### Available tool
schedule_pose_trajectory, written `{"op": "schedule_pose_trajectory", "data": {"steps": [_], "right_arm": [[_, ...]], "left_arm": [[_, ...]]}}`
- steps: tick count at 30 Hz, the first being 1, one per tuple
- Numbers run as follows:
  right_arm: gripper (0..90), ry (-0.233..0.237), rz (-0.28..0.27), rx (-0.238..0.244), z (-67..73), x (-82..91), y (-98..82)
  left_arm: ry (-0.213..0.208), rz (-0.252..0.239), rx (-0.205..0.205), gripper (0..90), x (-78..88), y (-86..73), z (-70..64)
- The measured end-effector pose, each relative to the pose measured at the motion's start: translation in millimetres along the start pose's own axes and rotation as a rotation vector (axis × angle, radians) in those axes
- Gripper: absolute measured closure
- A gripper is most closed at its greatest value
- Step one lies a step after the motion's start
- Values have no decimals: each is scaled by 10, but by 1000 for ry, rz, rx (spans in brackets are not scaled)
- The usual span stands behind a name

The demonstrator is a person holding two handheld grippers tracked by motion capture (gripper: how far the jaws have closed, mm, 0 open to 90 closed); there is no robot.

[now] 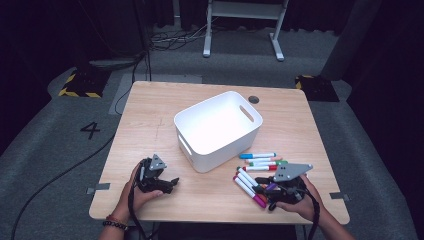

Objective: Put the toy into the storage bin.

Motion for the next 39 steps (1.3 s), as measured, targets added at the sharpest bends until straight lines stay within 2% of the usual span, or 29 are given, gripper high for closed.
{"op": "schedule_pose_trajectory", "data": {"steps": [1,5,7,11,13,20,24,25,28,29,31,34,36,39], "right_arm": [[661,-11,11,-3,8,-17,-80],[661,13,34,-23,69,-102,-308],[661,28,47,-22,109,-150,-378],[663,13,76,-3,125,-259,-472],[663,5,96,-13,116,-289,-517],[673,-15,115,-4,87,-362,-536],[680,-18,130,-21,94,-395,-530],[681,-13,124,-18,96,-410,-516],[692,-19,152,-16,113,-461,-511],[691,-17,156,8,111,-481,-507],[696,-14,158,-26,150,-521,-488],[698,-23,179,8,155,-578,-510],[700,-23,189,-28,186,-575,-517],[717,-22,168,-8,182,-601,-483]], "left_arm": [[0,1,-2,127,1,-1,1],[0,2,-2,127,1,-1,2],[0,0,0,127,0,0,0],[0,0,0,127,0,0,0],[0,0,0,127,0,0,0],[0,0,0,127,0,0,0],[0,0,0,127,0,0,0],[0,2,-2,127,1,-2,2],[0,2,-2,127,1,-2,2],[0,0,0,127,0,0,1],[0,1,-2,127,1,-1,2],[0,2,-2,127,1,-2,2],[0,1,-2,127,1,-1,1],[0,1,-2,127,1,-1,1]]}}
Point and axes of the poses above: each handheld gripper's, and its own axes: x roughly backward along the jaws, y roughly out of its top, z roughly to its left, the point moved 10 cm from there along -x, roughly forward along the jaws, and after that the axes turned 7 degrees about z, right-handed, at the moved point
